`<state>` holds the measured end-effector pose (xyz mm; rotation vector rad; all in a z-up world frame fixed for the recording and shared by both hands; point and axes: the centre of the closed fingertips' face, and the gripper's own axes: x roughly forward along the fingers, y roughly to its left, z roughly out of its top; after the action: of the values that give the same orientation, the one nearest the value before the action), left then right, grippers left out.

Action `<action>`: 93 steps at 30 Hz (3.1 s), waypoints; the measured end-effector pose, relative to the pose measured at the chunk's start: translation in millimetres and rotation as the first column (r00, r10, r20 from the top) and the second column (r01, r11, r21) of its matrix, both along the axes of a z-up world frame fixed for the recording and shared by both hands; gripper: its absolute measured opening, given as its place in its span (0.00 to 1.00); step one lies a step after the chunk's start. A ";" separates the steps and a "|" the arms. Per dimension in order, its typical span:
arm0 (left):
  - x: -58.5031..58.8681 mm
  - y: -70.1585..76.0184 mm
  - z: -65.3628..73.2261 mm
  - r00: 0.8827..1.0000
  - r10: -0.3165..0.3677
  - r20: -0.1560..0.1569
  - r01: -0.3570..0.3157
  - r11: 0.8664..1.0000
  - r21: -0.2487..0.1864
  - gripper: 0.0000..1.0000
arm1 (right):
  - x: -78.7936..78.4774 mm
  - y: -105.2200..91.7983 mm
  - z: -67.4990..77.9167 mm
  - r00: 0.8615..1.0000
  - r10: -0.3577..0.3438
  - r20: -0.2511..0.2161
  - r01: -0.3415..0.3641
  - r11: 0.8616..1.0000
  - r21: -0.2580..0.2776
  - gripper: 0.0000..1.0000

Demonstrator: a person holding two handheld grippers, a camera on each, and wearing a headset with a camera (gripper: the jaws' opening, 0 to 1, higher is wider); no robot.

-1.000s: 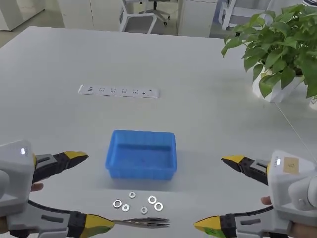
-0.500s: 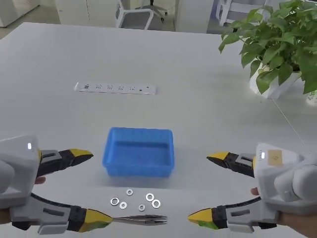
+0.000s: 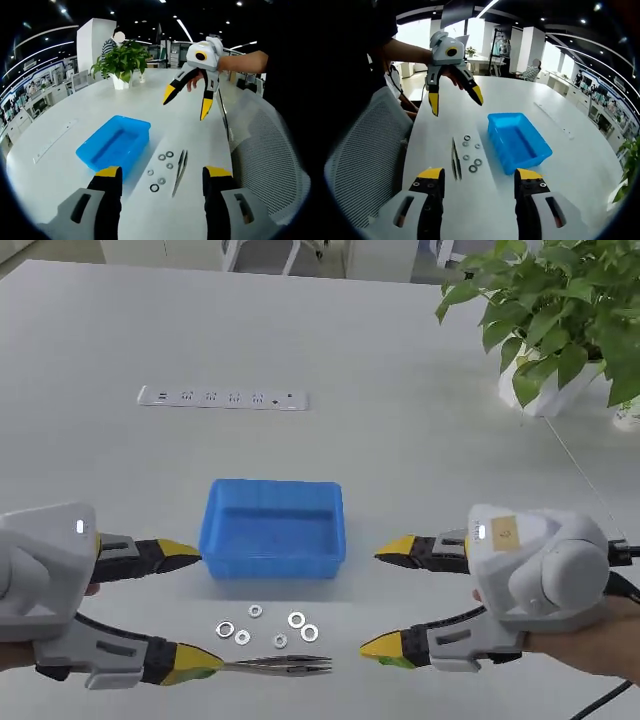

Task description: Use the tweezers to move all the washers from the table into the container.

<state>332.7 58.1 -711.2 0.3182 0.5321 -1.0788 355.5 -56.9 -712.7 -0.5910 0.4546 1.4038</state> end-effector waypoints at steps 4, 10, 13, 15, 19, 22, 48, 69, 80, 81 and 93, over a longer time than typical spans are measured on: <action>-0.2 -2.1 -7.1 0.999 -0.035 -0.004 0.035 0.999 0.024 0.66 | -2.5 4.7 -7.5 0.999 0.049 0.010 -0.048 0.998 -0.038 0.53; -1.6 -4.8 -16.3 0.997 -0.081 -0.012 0.082 0.995 0.051 0.56 | -7.4 8.3 -20.8 0.994 0.112 0.014 -0.110 0.989 -0.096 0.48; -2.9 -5.5 -21.7 0.995 -0.100 -0.020 0.101 0.993 0.065 0.51 | -10.9 9.9 -25.9 0.991 0.133 0.002 -0.132 0.985 -0.115 0.44; -3.6 -5.6 -26.2 0.994 -0.109 -0.026 0.111 0.991 0.080 0.49 | -12.8 11.3 -29.5 0.989 0.150 0.001 -0.148 0.980 -0.130 0.42; -5.2 -5.3 -34.1 0.991 -0.127 -0.035 0.131 0.986 0.108 0.43 | -16.1 14.8 -34.4 0.985 0.172 -0.007 -0.171 0.975 -0.142 0.38; -6.7 -5.5 -39.2 0.989 -0.140 -0.045 0.145 0.982 0.122 0.40 | -17.6 17.9 -37.3 0.982 0.186 -0.012 -0.186 0.972 -0.146 0.36; -14.9 -5.3 -80.0 0.968 -0.224 -0.109 0.244 0.943 0.228 0.20 | -36.5 38.4 -77.2 0.958 0.278 -0.069 -0.286 0.934 -0.213 0.19; -21.2 -9.7 -94.3 0.955 -0.256 -0.148 0.286 0.925 0.251 0.11 | -39.3 52.0 -92.0 0.949 0.296 -0.106 -0.313 0.923 -0.223 0.13; -17.7 -11.7 -93.7 0.954 -0.268 -0.137 0.295 0.923 0.246 0.07 | -39.8 51.8 -93.5 0.951 0.290 -0.110 -0.307 0.926 -0.219 0.13; -17.7 -11.6 -93.7 0.953 -0.269 -0.138 0.296 0.923 0.246 0.07 | -39.7 51.8 -93.6 0.952 0.287 -0.110 -0.305 0.927 -0.218 0.13; -19.7 -12.7 -84.1 0.952 -0.272 -0.140 0.299 0.924 0.239 0.06 | -40.0 52.1 -93.5 0.951 0.290 -0.110 -0.308 0.926 -0.220 0.13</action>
<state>312.9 45.4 -795.3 0.5844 0.7380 -1.3170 315.5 -4.8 -806.3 -0.8284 0.6162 1.6811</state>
